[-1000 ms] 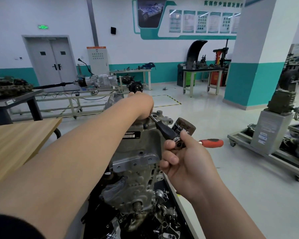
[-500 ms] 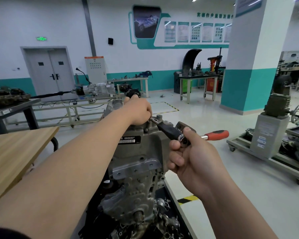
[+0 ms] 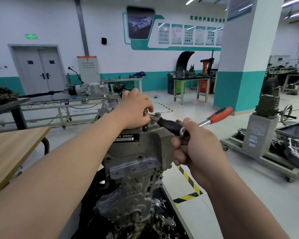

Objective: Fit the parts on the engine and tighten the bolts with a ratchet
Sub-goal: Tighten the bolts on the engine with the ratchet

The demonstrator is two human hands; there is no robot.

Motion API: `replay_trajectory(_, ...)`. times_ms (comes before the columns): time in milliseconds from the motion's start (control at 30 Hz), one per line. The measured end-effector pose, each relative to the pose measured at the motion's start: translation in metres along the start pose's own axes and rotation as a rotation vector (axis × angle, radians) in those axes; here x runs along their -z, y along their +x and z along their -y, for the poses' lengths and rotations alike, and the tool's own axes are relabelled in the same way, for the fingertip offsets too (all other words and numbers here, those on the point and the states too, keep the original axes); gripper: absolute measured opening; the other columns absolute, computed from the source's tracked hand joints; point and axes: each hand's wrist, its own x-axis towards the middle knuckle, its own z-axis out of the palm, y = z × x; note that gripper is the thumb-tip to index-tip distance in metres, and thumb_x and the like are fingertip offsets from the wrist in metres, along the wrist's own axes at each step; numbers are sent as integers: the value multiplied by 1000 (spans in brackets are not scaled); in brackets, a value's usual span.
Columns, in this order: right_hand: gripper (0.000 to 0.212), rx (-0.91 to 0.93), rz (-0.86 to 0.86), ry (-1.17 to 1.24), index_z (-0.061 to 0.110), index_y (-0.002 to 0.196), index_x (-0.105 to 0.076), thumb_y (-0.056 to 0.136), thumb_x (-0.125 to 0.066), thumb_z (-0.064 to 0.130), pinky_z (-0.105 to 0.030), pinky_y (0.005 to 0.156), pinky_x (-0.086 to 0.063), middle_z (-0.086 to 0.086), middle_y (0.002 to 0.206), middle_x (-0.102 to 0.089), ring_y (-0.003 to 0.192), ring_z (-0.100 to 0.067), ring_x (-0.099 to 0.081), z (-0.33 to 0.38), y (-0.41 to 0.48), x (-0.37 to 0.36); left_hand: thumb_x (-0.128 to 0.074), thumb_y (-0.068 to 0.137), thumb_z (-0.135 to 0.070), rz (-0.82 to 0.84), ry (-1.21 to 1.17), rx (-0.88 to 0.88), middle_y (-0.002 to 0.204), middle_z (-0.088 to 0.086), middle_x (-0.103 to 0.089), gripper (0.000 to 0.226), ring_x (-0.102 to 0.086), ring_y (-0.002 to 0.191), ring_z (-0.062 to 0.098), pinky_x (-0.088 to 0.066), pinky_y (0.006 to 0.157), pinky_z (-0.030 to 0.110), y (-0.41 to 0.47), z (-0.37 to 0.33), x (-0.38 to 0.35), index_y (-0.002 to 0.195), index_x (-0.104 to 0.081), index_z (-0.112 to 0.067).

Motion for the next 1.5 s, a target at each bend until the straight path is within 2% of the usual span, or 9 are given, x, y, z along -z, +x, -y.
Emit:
replay_trajectory(167,34,-166,39,625,15,85,-41,104,-34,42,-23,35,-34,3,53,-43,34,-10,-26,-10,-1,-3,-66,80,-49,-198,94,-174,90,-9,-55,29,-26,87,10,-20,84,32,-12,5,-10,89,-67,-22)
replay_trajectory(333,36,-197,22,697,16,81,-39,103,-32,43,-20,35,-33,4,52,-39,33,-10,-26,-17,-4,-3,-62,85,-44,-259,168,-235,84,-2,-60,32,-44,87,22,-26,79,35,-15,2,-10,83,-71,-14)
replay_trajectory(500,34,-137,42,248,14,81,-41,103,-36,40,-24,37,-34,0,51,-41,34,-13,-27,-5,-10,5,-60,91,-41,-252,163,-248,91,-2,-59,30,-43,93,23,-27,84,36,-17,-1,-11,90,-72,-13)
replay_trajectory(800,17,466,-190,-1314,20,99,-35,100,-32,36,-29,46,-29,6,65,-50,56,-9,-47,-6,-17,-12,-65,87,-38,-284,127,-189,94,0,-57,26,-36,92,22,-25,82,34,-23,1,-13,100,-75,-18)
replay_trajectory(1033,29,541,-113,-1351,23,74,-24,101,-32,20,-35,53,-42,-5,82,-49,64,-23,-52,-6,-16,-19,-67,87,-21,-505,-646,424,87,3,-56,10,-43,89,19,-33,80,34,-80,-80,-43,95,-64,-15)
replay_trajectory(1167,24,390,-125,-1001,9,110,-47,101,-36,29,-29,60,-45,-6,90,-58,75,-23,-55,-6,-5,-12,-43,100,-22,-28,-1920,862,94,17,-50,23,-42,80,21,-36,67,32,-75,-117,-30,101,-57,-5)
replay_trajectory(1233,28,244,-128,-693,12,114,-50,100,-40,34,-32,63,-48,-4,82,-59,69,-21,-55,-11,-2,-12,-37,99,-20,-57,-2265,905,97,15,-47,24,-39,82,22,-31,67,28,-67,-120,-18,106,-56,-7)
replay_trajectory(1400,41,-7,-63,168,20,70,-64,101,-43,35,-32,49,-37,-3,54,-48,37,-16,-38,-27,-13,-22,-34,99,-55,77,-2300,820,49,-5,-50,61,-43,38,7,-26,41,15,-76,-124,-9,72,-77,-20)
replay_trajectory(1500,32,-148,2,651,22,86,-62,103,-39,37,-23,37,-35,1,53,-43,35,-12,-30,-30,-16,-26,-41,93,-61,183,-2438,862,33,-10,-37,66,-28,20,0,-18,23,9,-78,-127,-2,57,-75,-18)
